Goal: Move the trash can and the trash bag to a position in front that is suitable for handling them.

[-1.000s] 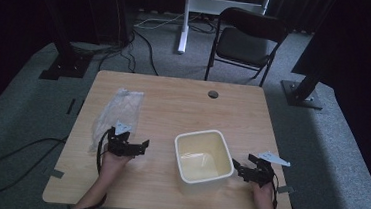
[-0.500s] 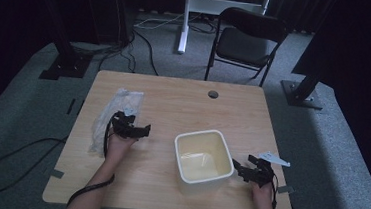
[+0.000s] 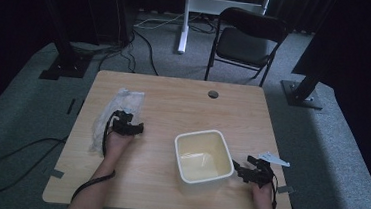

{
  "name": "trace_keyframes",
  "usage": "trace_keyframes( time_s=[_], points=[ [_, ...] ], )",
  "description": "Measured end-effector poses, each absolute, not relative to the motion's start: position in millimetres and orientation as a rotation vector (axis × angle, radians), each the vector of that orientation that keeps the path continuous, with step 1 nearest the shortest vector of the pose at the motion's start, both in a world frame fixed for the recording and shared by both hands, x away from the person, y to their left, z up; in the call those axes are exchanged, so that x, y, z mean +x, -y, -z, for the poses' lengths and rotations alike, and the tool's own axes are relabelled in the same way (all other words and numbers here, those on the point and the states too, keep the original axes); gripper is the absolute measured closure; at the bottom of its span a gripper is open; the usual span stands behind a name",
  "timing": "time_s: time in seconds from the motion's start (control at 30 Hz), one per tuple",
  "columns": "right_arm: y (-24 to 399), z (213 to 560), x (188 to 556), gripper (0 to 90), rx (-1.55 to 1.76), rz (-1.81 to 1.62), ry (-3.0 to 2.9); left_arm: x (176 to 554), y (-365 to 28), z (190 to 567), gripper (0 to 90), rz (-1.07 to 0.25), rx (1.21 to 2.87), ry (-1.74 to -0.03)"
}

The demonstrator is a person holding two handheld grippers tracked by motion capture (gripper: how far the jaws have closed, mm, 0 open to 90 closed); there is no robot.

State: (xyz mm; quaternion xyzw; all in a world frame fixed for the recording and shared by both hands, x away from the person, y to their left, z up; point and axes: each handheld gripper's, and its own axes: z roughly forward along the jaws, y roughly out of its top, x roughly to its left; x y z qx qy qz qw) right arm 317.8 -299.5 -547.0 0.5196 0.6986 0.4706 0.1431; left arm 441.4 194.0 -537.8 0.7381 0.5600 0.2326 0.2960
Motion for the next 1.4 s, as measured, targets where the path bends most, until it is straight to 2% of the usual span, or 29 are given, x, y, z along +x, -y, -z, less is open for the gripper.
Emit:
trace_keyframes(
  time_s=[0.17, 0.33, 0.43, 0.6, 0.9, 1.4],
  points=[
    [299, 548, 318, 12.6, 1.499, -1.352, -2.026, 438, -201, 536, 65.6, -0.614, 1.965, -1.471],
    [299, 548, 319, 12.6, 1.504, -1.347, -2.034, 434, -200, 535, 83.1, -0.594, 2.012, -1.416],
    [299, 548, 319, 12.6, 1.505, -1.350, -2.036, 430, -199, 535, 89.2, -0.597, 2.033, -1.394],
    [299, 548, 320, 12.6, 1.521, -1.354, -2.039, 418, -202, 535, 89.2, -0.583, 2.063, -1.329],
    [300, 549, 321, 12.7, 1.529, -1.358, -2.039, 389, -210, 534, 89.0, -0.477, 2.103, -1.206],
    [300, 549, 320, 13.1, 1.532, -1.366, -2.034, 336, -233, 535, 85.8, -0.494, 2.154, -1.082]
  ],
)
